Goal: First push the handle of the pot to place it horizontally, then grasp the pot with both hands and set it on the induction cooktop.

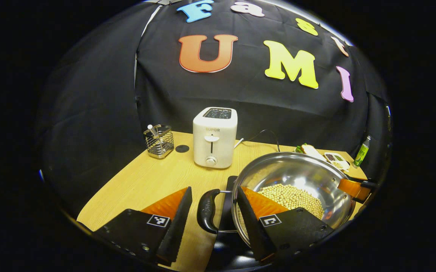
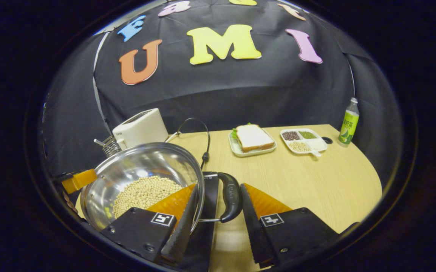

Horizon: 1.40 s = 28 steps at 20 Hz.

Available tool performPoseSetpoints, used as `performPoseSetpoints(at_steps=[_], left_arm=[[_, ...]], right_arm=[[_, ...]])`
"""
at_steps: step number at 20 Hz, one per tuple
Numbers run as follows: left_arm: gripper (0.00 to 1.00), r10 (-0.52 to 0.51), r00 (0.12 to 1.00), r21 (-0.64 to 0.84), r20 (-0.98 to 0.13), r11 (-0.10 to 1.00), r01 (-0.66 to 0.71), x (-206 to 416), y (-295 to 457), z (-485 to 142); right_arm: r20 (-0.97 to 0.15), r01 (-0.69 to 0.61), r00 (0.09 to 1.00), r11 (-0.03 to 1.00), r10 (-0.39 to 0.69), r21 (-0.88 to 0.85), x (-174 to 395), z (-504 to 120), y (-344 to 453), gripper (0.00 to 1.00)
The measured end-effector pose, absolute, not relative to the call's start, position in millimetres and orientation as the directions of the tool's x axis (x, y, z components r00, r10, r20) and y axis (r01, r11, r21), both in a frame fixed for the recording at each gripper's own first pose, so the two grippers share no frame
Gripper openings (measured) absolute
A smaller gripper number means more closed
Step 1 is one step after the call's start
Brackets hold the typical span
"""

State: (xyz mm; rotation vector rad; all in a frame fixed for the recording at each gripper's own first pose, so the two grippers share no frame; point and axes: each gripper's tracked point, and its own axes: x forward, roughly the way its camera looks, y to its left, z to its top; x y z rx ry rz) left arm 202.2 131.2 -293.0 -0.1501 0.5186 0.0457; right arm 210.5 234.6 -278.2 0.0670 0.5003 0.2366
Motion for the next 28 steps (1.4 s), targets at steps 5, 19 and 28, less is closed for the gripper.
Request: performPoseSetpoints(at_steps=[5,19,28], left_arm=[[0.77,0.059,0.899,-0.129,-0.433,0.984,-0.126,183.9,143.2,-262.8],[0.95,-0.006,0.977,-0.103,-0.214,0.995,-0.016,94.5,76.8,-147.4],[0.95,-0.045,0.998,-0.047,-0.039,0.998,0.044,20.4,28.3,-46.7]], right_arm=[[-0.368,-0.187,0.907,0.978,0.207,0.090,196.5,-243.1,215.7,0.75],[-0.088,-0.228,0.969,0.973,0.231,0.041,82.8,-135.8,156.6,0.96],[0.039,-0.207,0.978,0.978,0.207,0.015,-14.5,-53.0,99.6,0.96]])
